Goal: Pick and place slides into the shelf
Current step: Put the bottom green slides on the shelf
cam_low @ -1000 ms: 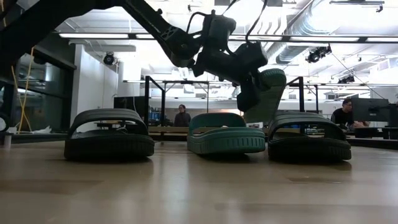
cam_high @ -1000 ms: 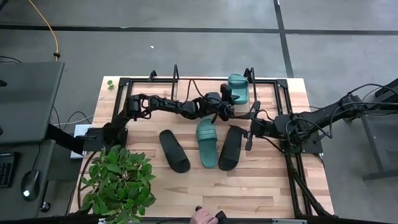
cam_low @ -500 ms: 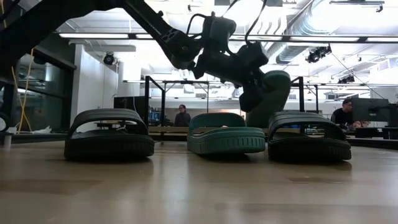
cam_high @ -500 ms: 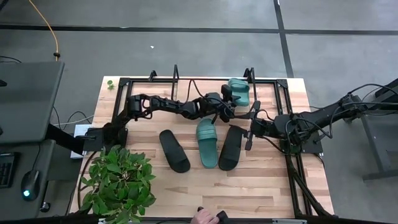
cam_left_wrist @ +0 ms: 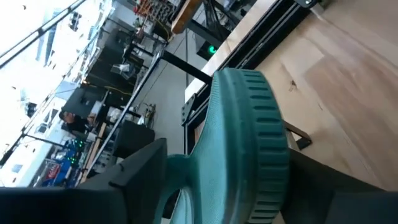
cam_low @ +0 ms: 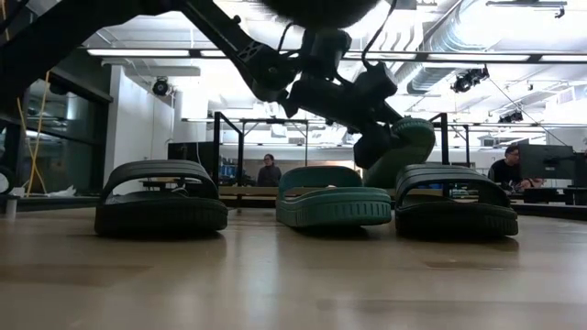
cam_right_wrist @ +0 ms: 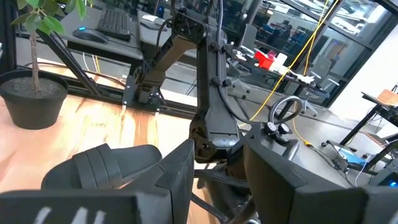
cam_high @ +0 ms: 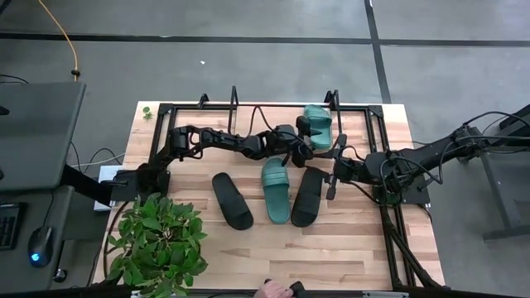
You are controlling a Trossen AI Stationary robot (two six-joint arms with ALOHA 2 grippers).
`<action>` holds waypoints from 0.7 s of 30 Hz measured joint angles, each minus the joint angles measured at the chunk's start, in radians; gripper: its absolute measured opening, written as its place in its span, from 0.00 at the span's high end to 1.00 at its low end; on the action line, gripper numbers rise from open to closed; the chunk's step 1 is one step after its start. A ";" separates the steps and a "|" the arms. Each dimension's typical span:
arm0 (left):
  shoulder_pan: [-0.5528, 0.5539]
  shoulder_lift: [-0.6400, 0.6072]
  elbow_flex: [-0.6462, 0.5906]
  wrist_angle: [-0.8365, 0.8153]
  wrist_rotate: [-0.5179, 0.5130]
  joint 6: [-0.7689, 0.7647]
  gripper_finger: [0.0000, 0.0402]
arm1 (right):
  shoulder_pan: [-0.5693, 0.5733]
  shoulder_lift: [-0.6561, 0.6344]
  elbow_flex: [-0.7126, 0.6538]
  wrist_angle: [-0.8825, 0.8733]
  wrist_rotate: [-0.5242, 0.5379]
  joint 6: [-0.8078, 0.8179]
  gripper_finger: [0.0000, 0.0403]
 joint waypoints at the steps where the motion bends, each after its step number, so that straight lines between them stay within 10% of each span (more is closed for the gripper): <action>1: 0.000 0.000 0.000 -0.001 -0.009 -0.009 0.34 | 0.000 0.000 0.000 0.000 0.000 0.000 0.68; 21: -0.044 0.001 0.283 -0.531 0.078 -0.165 0.22 | 0.001 -0.001 0.000 0.001 -0.001 0.045 0.68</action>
